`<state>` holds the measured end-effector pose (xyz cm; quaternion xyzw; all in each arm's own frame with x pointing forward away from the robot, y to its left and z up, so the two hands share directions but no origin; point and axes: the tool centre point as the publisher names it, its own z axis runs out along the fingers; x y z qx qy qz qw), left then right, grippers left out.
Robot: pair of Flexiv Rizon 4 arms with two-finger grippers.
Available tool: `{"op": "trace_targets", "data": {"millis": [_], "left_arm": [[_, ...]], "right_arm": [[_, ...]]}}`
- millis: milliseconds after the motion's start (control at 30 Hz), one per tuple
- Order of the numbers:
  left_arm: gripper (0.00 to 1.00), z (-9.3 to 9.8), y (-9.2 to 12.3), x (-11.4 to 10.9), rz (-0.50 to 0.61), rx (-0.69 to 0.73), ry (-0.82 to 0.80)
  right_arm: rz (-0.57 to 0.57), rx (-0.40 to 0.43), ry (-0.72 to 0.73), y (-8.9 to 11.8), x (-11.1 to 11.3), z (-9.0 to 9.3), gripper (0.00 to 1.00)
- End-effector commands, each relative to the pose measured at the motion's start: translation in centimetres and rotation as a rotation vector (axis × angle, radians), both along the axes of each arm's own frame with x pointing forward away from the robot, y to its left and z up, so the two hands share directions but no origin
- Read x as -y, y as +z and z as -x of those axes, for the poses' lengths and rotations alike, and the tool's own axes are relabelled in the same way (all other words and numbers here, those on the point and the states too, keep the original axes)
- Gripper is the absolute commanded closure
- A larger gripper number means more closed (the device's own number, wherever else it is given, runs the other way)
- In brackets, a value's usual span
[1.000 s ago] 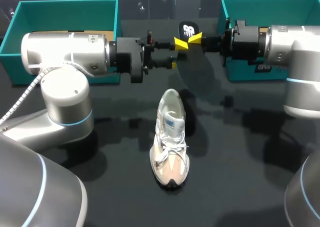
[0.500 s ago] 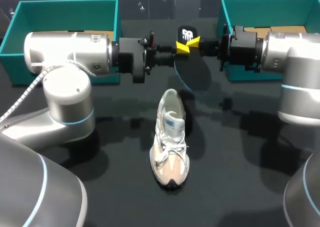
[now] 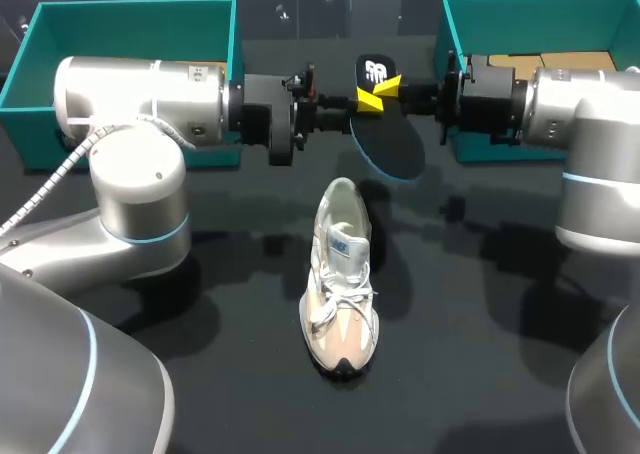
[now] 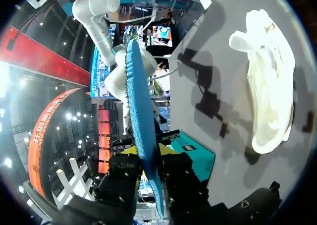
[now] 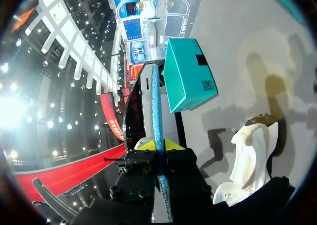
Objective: Take the shoe out of the shoebox, open the shoe tongue, remove and reinsert the insole, then place the shoe into the shoebox
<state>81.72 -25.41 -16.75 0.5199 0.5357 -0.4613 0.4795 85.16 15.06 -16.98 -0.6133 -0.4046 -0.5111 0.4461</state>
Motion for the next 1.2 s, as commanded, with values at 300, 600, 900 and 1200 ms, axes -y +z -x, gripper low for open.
{"op": "trace_targets", "data": {"millis": [300,600,900,1200], "left_arm": [[1.0,0.4,0.0,0.1,-0.021,0.001,-0.003],[1.0,2.1,0.7,-2.9,-0.047,-0.034,0.047],[1.0,4.1,0.6,-5.7,0.016,-0.296,0.12],[1.0,4.3,-0.2,-6.9,0.253,-0.711,0.092]], "right_arm": [[-0.01,0.018,0.012,0.1,0.1,0.0,0.38],[-0.064,0.101,0.09,0.3,1.7,0.9,0.0],[-0.06,0.139,0.104,0.1,4.6,2.5,0.0],[-0.052,0.178,0.092,0.4,5.6,3.1,0.0]]}}
